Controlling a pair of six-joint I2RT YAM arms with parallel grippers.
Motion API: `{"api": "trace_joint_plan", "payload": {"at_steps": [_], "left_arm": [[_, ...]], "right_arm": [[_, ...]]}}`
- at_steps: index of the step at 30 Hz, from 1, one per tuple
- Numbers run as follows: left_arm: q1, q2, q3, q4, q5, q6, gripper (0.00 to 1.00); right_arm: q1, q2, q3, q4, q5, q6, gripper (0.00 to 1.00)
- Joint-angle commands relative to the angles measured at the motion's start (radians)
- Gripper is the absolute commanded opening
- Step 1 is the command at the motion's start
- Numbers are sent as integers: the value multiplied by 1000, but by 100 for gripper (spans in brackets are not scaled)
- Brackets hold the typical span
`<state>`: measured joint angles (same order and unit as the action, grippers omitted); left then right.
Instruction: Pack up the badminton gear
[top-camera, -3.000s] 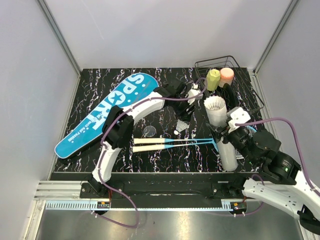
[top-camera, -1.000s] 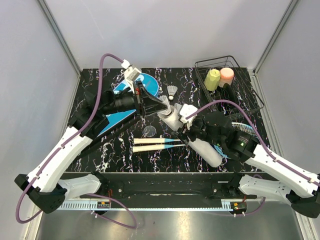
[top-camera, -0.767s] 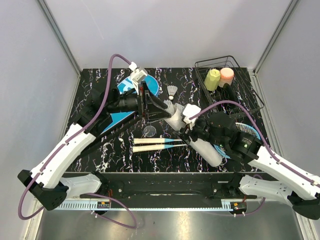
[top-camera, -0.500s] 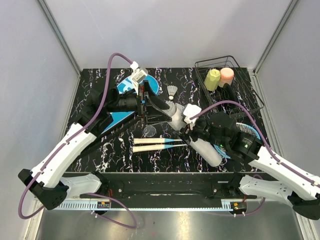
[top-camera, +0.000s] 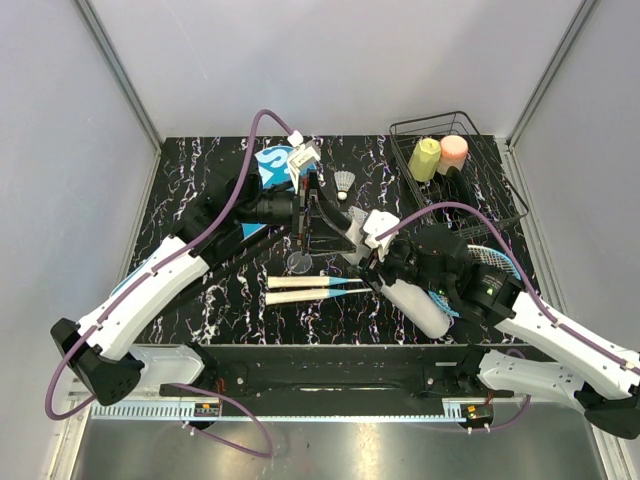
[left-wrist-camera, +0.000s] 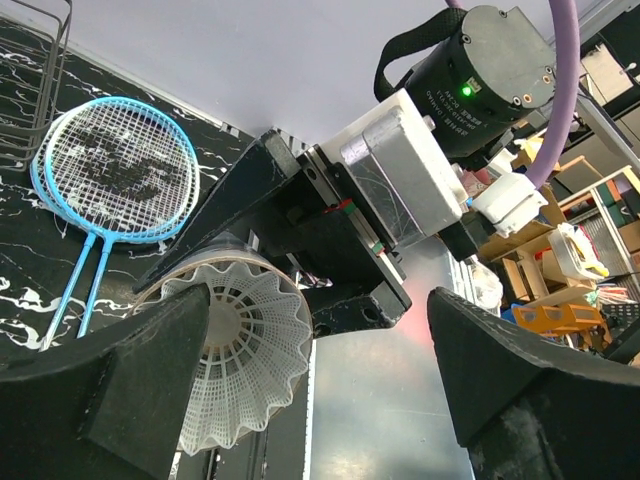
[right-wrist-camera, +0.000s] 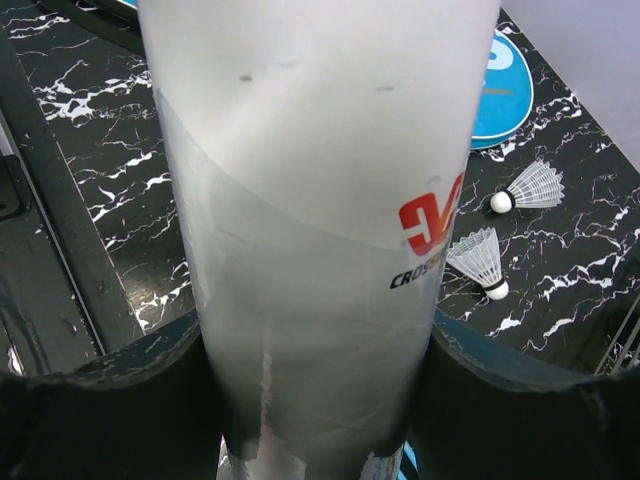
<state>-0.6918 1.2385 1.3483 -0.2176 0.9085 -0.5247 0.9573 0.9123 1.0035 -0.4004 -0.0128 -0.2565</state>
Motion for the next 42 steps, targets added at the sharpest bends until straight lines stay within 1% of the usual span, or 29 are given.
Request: {"api": "trace_joint_plan", "payload": {"at_steps": [1,2,5,10,12,14,15,16,18,19,20,21,22,23,24,25,27,28,29,30,31,32,33,35,36,37,38,40,42], "left_arm": [[12,-33,61,-48,-46,54,95],[18,-33,78,-54,-54,55,98],[52,-39,91,-74,-71,57,99],[124,-74,61,-3,-51,25,99],[147,-105,46,53,-75,11,99],[181,-144,-4,142,-147,-29,99],[219,-152,-27,167,-195,-81,99],[227,-160,-61,173,-324,-96,99],[229,-152,-89,173,-457,-104,99],[227,-139,-110,179,-552,-107,99],[229,-93,-110,153,-604,-109,98],[227,-58,-98,123,-714,-112,97],[227,-16,-71,104,-741,-104,96],[227,75,-60,106,-758,-89,94],[221,126,-48,116,-767,-77,94],[216,233,-16,135,-757,-57,94],[189,355,47,159,-726,50,91],[181,484,140,147,-717,87,88],[179,553,206,44,-726,109,84],[184,615,266,-3,-724,79,74],[189,695,316,-18,-706,48,70],[189,714,302,39,-701,-30,68],[180,725,276,90,-707,-64,66],[170,748,197,194,-721,-139,68],[160,756,184,208,-744,-158,70],[156,774,166,215,-738,-175,76],[155,783,157,251,-737,-225,77],[153,809,121,286,-702,-280,77],[150,823,80,349,-685,-352,74]], "right_arm": [[4,-13,17,129,-15,-1,32],[4,-13,11,129,-15,-1,32],[4,-19,1,129,-12,-1,32],[4,-29,-5,124,-4,0,32],[5,-32,-8,121,8,3,32],[4,-35,-6,115,86,17,31],[6,-38,-6,110,117,23,30],[5,-46,-6,109,188,31,30],[4,-61,-11,101,264,51,30],[4,-82,-13,98,327,56,30],[4,-96,-16,97,352,62,30],[6,-107,-17,89,376,65,30],[5,-131,-20,87,416,66,30],[4,-141,-19,84,430,68,30],[6,-153,-19,77,441,66,30],[5,-170,-17,75,448,62,31],[3,-182,-16,68,444,59,31],[3,-191,-10,61,432,57,32],[4,-197,-8,60,429,56,32],[4,-201,-8,49,424,57,32],[4,-207,0,41,419,57,32],[3,-208,3,35,418,59,32],[3,-213,3,23,419,59,32],[4,-230,1,15,419,59,32],[4,-233,-2,14,413,59,32],[3,-243,-2,11,412,59,32],[4,-247,-3,5,409,59,32],[4,-253,-6,2,402,62,32],[4,-259,-12,0,399,63,32]]}}
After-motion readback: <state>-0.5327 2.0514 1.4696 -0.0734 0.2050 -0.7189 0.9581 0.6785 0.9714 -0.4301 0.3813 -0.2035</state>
